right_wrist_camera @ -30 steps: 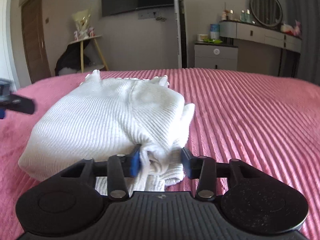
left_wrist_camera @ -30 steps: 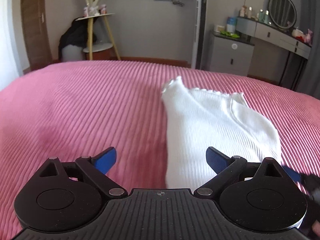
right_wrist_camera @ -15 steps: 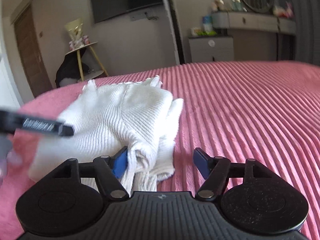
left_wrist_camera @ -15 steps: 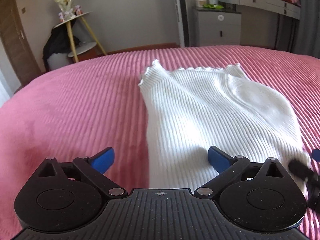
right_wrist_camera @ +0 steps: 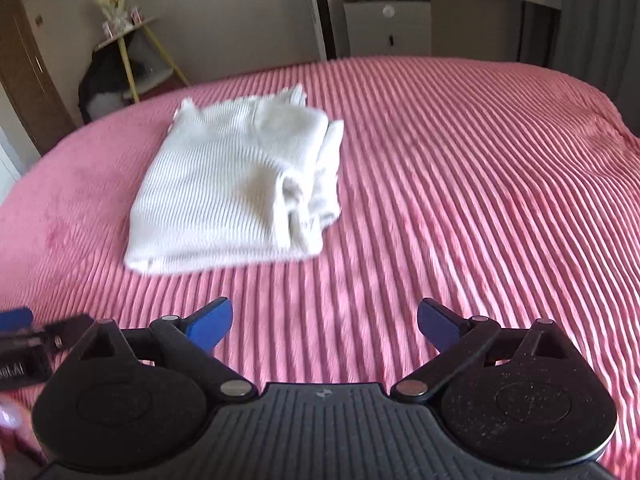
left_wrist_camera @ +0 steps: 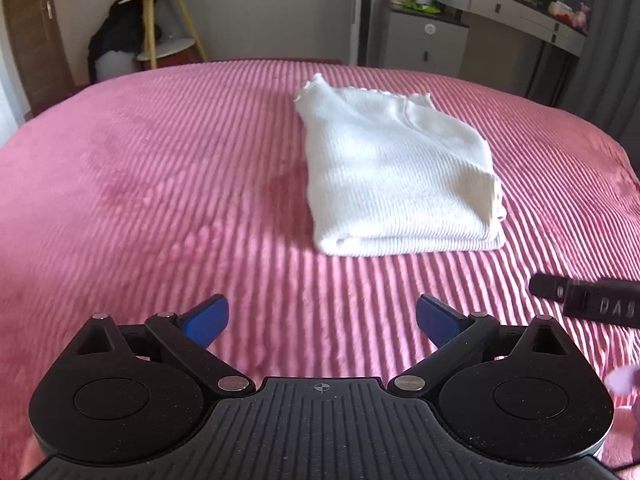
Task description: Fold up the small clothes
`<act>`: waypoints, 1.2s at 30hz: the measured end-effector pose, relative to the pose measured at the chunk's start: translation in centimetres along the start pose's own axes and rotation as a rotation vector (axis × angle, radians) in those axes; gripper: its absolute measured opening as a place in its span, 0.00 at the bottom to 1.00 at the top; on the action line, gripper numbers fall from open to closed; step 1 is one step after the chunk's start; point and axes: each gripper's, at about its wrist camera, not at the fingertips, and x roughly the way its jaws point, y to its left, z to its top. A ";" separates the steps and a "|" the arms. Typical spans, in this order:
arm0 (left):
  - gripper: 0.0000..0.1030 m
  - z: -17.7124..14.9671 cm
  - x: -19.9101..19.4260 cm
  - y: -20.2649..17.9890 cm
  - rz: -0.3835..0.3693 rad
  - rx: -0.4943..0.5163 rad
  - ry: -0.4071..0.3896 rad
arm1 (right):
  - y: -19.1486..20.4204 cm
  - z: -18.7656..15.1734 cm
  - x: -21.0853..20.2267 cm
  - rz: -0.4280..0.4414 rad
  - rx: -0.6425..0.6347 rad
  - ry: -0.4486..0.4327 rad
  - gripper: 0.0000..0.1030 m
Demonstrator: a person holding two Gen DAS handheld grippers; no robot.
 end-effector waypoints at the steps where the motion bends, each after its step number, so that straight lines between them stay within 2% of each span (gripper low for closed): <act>1: 0.99 0.1 -0.4 0.1 0.003 -0.008 -0.002 | 0.2 -0.2 -0.4 0.005 0.000 0.007 0.96; 6: 0.99 0.4 -1.7 0.3 0.003 -0.029 -0.005 | 1.3 -0.1 -1.6 -0.010 -0.001 0.028 0.96; 9: 0.99 0.6 -2.1 0.1 0.000 -0.028 -0.014 | 2.0 0.4 -2.3 -0.018 -0.015 0.006 0.96; 15: 1.00 0.6 -2.1 -0.2 0.001 -0.002 0.017 | 4.3 0.9 -2.7 -0.108 -0.151 0.003 0.96; 22: 1.00 0.9 -1.8 0.4 -0.003 -0.007 0.047 | 4.8 1.5 -2.6 -0.098 -0.149 0.005 0.96; 36: 1.00 0.8 -1.0 -0.3 -0.001 0.024 0.053 | 4.8 1.4 -2.2 -0.097 -0.140 0.010 0.96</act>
